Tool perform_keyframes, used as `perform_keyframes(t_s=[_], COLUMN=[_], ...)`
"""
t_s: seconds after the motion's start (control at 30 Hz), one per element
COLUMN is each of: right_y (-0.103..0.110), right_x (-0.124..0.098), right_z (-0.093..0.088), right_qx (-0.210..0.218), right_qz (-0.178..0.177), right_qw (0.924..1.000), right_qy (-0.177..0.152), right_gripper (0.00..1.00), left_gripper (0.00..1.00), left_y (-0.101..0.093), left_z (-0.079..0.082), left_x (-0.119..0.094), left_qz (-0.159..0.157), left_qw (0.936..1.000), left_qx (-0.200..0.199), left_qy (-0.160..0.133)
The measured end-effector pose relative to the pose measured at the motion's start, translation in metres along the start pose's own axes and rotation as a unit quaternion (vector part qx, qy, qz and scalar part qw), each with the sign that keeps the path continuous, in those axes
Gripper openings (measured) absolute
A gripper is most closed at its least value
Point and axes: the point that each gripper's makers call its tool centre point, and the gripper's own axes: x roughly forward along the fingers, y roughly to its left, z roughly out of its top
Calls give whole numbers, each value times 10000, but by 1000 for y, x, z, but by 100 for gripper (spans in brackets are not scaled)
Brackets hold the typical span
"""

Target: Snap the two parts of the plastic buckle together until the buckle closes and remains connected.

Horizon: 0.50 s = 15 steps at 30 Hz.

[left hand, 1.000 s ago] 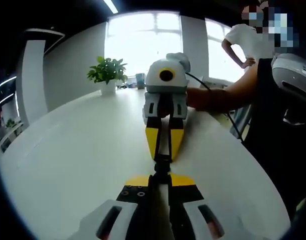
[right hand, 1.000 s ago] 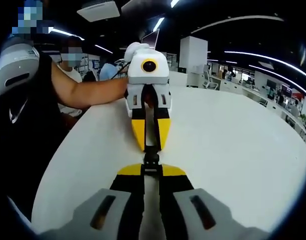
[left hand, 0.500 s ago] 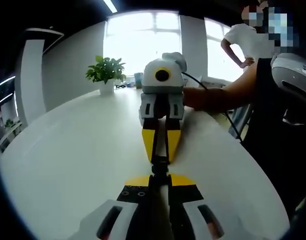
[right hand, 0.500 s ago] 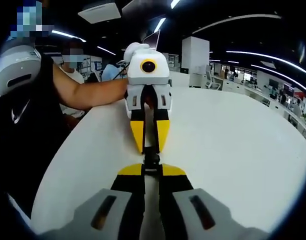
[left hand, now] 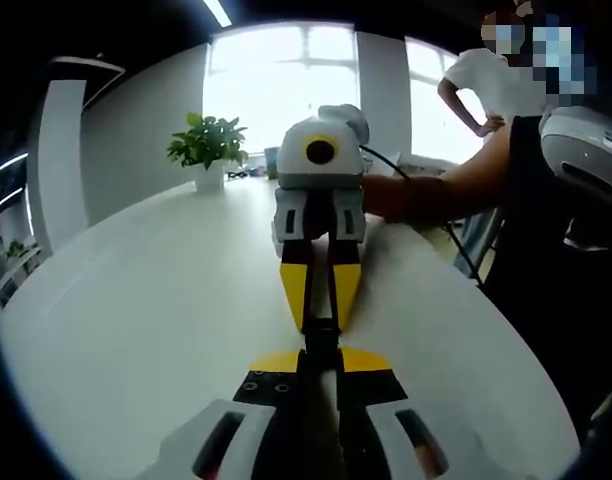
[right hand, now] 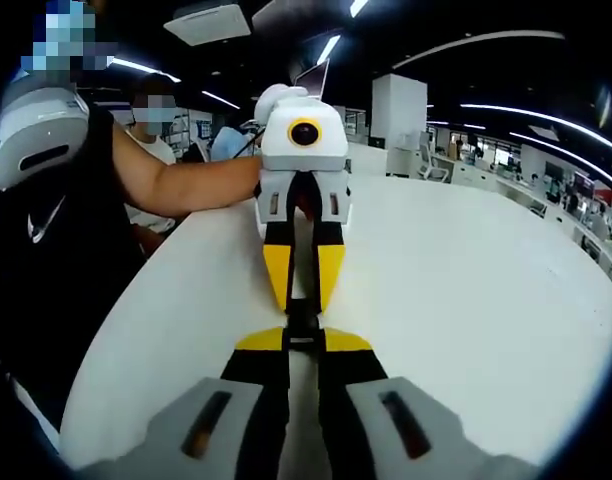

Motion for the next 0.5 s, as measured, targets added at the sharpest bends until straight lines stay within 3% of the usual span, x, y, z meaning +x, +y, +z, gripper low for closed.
perform_keyframes(t_s=[0.5], right_y=[-1], right_x=[1], right_z=[-3], right_qx=[-11], right_qz=[-15], right_qw=[10000], right_qy=[13], right_gripper=[9], left_gripper=[9], left_y=[0], left_z=[1], left_x=[0], left_qz=[35], left_qw=[10000], left_qx=[70], left_qy=[12])
